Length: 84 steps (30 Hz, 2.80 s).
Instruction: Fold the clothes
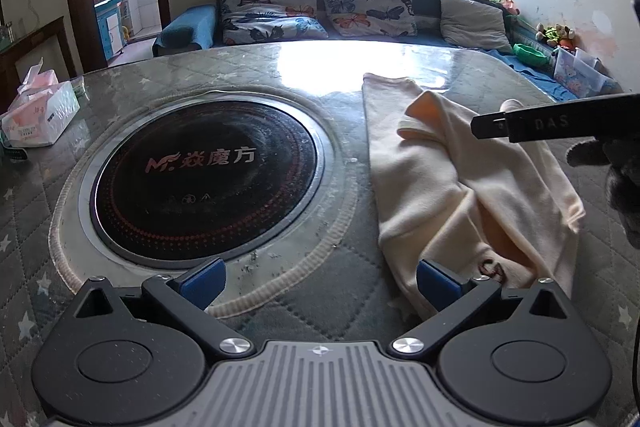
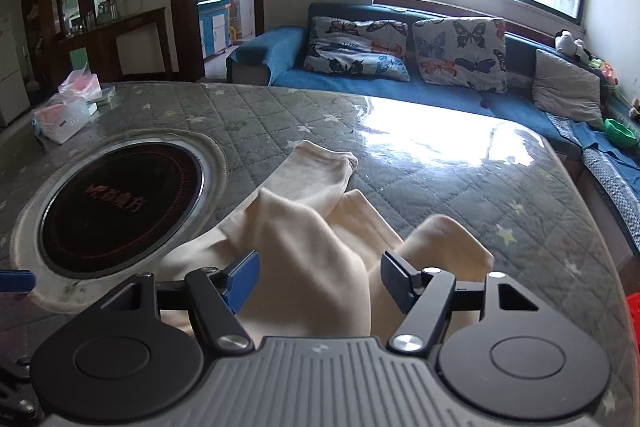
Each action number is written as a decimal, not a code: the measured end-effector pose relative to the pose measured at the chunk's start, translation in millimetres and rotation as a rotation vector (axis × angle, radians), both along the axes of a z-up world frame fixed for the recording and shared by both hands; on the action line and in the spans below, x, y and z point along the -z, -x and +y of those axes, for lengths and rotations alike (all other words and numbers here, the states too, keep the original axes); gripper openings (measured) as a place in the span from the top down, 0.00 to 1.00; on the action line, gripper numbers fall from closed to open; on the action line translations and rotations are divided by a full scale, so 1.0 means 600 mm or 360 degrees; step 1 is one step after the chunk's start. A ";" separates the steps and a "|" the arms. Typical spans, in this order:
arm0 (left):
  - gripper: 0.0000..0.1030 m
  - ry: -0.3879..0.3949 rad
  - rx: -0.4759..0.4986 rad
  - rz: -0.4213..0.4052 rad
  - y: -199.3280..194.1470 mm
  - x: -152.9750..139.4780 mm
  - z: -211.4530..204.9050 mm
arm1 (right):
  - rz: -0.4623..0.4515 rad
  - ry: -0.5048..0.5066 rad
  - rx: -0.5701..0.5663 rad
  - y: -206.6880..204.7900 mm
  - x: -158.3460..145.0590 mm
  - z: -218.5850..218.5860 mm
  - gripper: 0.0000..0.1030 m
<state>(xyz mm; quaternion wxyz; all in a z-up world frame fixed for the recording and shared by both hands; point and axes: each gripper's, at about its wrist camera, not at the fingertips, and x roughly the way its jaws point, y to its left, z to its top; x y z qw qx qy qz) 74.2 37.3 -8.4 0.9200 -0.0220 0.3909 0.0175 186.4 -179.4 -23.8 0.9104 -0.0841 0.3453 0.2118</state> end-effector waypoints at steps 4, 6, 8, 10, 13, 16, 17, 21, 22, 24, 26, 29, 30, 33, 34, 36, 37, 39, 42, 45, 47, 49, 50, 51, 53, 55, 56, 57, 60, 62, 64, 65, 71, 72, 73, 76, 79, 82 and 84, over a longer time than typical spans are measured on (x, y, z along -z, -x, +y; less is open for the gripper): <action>0.00 0.0000 -0.0008 0.0018 -0.009 0.006 0.003 | 0.0050 -0.0021 -0.0043 -0.027 0.014 0.003 0.34; 0.00 -0.0001 -0.0009 0.0026 -0.012 0.008 0.002 | 0.0100 -0.0043 -0.0067 -0.039 0.022 0.003 0.34; 0.00 -0.0001 -0.0010 0.0033 -0.015 0.010 0.002 | 0.0127 -0.0058 -0.0076 -0.048 0.031 0.003 0.34; 0.00 -0.0006 -0.0012 0.0040 -0.018 0.010 0.002 | 0.0163 -0.0090 -0.0094 -0.054 0.038 -0.001 0.42; 0.00 -0.0014 -0.0016 0.0047 -0.023 0.010 0.000 | 0.0184 -0.0125 -0.0118 -0.054 0.038 -0.009 0.63; 0.00 -0.0025 -0.0016 0.0039 -0.026 0.006 -0.004 | 0.0160 -0.0137 -0.0109 -0.041 0.029 -0.018 0.89; 0.00 -0.0029 -0.0017 0.0034 -0.027 0.005 -0.005 | 0.0143 -0.0134 -0.0096 -0.035 0.024 -0.022 0.91; 0.00 -0.0032 -0.0019 0.0009 -0.031 -0.005 -0.008 | 0.0022 -0.0123 -0.0057 0.001 -0.001 -0.046 0.93; 0.00 -0.0035 -0.0017 0.0002 -0.033 -0.008 -0.009 | -0.0020 -0.0129 -0.0031 0.016 -0.014 -0.061 0.93; 0.00 -0.0037 -0.0013 -0.0011 -0.036 -0.013 -0.012 | -0.0086 -0.0126 0.0026 0.042 -0.033 -0.087 0.94; 0.00 -0.0040 -0.0007 -0.0028 -0.039 -0.018 -0.015 | -0.0117 -0.0110 0.0089 0.065 -0.040 -0.111 0.94; 0.00 -0.0040 0.0002 -0.0056 -0.047 -0.025 -0.020 | -0.0092 -0.0081 0.0213 0.100 -0.032 -0.153 0.94; 0.00 -0.0040 0.0008 -0.0067 -0.050 -0.028 -0.022 | -0.0084 -0.0072 0.0254 0.112 -0.030 -0.166 0.94; 0.01 -0.0039 0.0034 -0.0105 -0.062 -0.035 -0.030 | -0.0059 -0.0043 0.0377 0.147 -0.022 -0.207 0.94; 0.01 -0.0037 0.0039 -0.0110 -0.068 -0.035 -0.033 | -0.0051 -0.0033 0.0418 0.159 -0.019 -0.221 0.94; 0.03 -0.0031 0.0049 -0.0120 -0.079 -0.035 -0.038 | -0.0034 -0.0014 0.0500 0.182 -0.014 -0.248 0.94; 0.04 -0.0023 0.0053 -0.0121 -0.088 -0.033 -0.039 | -0.0025 -0.0004 0.0541 0.194 -0.012 -0.262 0.94; 0.10 -0.0014 0.0049 -0.0099 -0.107 -0.028 -0.040 | -0.0008 0.0015 0.0623 0.218 -0.006 -0.289 0.93; 0.22 -0.0007 0.0051 -0.0066 -0.137 -0.019 -0.040 | 0.0010 0.0025 0.0695 0.235 0.000 -0.312 0.93; 0.36 0.0017 0.0060 -0.0042 -0.165 -0.010 -0.040 | 0.0023 0.0020 0.0728 0.238 0.005 -0.321 0.93; 0.43 0.0041 0.0064 -0.0026 -0.186 -0.003 -0.040 | 0.0031 0.0016 0.0750 0.240 0.008 -0.327 0.93; 0.48 0.0072 0.0066 -0.0017 -0.209 0.001 -0.040 | 0.0040 0.0013 0.0773 0.243 0.012 -0.332 0.92; 0.48 0.0087 0.0067 -0.0012 -0.221 0.003 -0.040 | 0.0033 0.0014 0.0775 0.242 0.012 -0.334 0.92; 0.48 0.0103 0.0068 -0.0008 -0.232 0.005 -0.040 | 0.0022 0.0015 0.0775 0.241 0.012 -0.336 0.92; 0.48 0.0128 0.0084 -0.0007 -0.251 0.009 -0.043 | -0.0002 0.0020 0.0768 0.240 0.008 -0.336 0.90; 0.48 0.0126 0.0088 -0.0007 -0.267 0.014 -0.047 | -0.0032 0.0027 0.0753 0.238 0.002 -0.333 0.90; 0.48 0.0122 0.0085 -0.0001 -0.274 0.017 -0.049 | -0.0046 0.0025 0.0741 0.236 -0.001 -0.332 0.90; 0.48 0.0125 0.0081 0.0014 -0.281 0.022 -0.050 | -0.0052 0.0022 0.0729 0.235 -0.003 -0.331 0.90; 0.48 0.0118 0.0092 0.0012 -0.290 0.027 -0.054 | -0.0078 0.0022 0.0664 0.228 -0.010 -0.321 0.90; 0.49 0.0103 0.0103 0.0000 -0.289 0.029 -0.057 | -0.0089 0.0019 0.0626 0.224 -0.011 -0.314 0.89; 0.56 0.0073 0.0126 -0.0022 -0.285 0.031 -0.061 | -0.0092 0.0018 0.0595 0.219 -0.010 -0.306 0.89; 0.60 0.0055 0.0142 -0.0035 -0.283 0.032 -0.063 | -0.0093 0.0016 0.0579 0.217 -0.010 -0.302 0.89; 0.95 0.0028 0.0212 -0.0087 -0.269 0.031 -0.072 | -0.0100 -0.0002 0.0506 0.214 -0.007 -0.282 0.88; 0.96 0.0008 0.0220 -0.0101 -0.265 0.031 -0.075 | -0.0103 -0.0004 0.0493 0.215 -0.008 -0.277 0.88; 0.96 -0.0008 0.0224 -0.0112 -0.261 0.030 -0.078 | -0.0106 -0.0006 0.0481 0.216 -0.008 -0.274 0.88; 0.96 -0.0010 0.0182 -0.0147 -0.245 0.021 -0.066 | -0.0104 -0.0012 0.0457 0.217 -0.007 -0.268 0.88; 0.96 -0.0026 0.0100 -0.0210 -0.220 0.001 -0.039 | -0.0100 -0.0004 0.0417 0.218 -0.003 -0.259 0.88; 0.96 -0.0027 -0.0016 -0.0265 -0.189 -0.019 0.001 | -0.0094 0.0000 0.0388 0.214 0.003 -0.250 0.88; 0.96 -0.0032 -0.0106 -0.0294 -0.162 -0.032 0.032 | -0.0096 -0.0002 0.0368 0.211 0.004 -0.243 0.88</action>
